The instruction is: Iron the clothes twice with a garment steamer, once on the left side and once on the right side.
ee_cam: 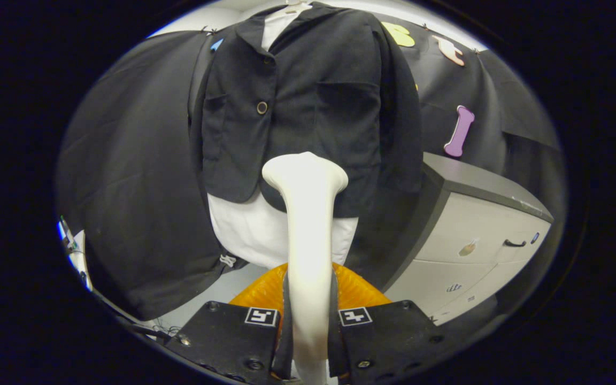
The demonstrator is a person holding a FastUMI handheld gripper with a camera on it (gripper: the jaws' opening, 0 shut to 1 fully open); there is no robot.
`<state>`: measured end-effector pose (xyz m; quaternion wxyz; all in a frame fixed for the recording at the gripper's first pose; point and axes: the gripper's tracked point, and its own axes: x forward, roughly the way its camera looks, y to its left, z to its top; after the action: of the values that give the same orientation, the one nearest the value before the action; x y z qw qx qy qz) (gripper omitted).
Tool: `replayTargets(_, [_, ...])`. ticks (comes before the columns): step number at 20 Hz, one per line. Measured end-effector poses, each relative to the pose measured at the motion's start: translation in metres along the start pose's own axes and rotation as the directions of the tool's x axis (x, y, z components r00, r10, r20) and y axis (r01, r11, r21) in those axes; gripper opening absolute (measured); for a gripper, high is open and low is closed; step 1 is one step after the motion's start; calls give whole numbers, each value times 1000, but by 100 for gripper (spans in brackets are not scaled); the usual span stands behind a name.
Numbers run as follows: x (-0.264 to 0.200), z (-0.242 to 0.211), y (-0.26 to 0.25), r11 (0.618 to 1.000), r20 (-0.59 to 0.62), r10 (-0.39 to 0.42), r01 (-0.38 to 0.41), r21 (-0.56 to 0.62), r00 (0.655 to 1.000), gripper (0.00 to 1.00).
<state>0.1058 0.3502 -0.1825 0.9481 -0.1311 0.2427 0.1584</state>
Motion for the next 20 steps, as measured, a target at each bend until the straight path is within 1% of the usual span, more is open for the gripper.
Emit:
replayTargets(5, [-1, -20, 3, 1000, -40, -15, 15, -9, 999, 29])
replayTargets(7, [-5, -18, 8, 1000, -34, -17, 17, -12, 999, 29])
replayTargets(9, [-14, -3, 17, 1000, 1, -19, 19, -2, 1000, 28])
replayTargets(12, [-40, 47, 41, 1000, 108, 0, 0, -1, 994, 29])
replayTargets(15, [-69, 118, 69, 999, 253, 32, -29, -16, 967, 28])
replayTargets(17, [-82, 173, 90, 998, 361, 59, -53, -26, 931, 29])
replayTargets(20, [-94, 255, 119, 995, 503, 97, -76, -62, 859, 29])
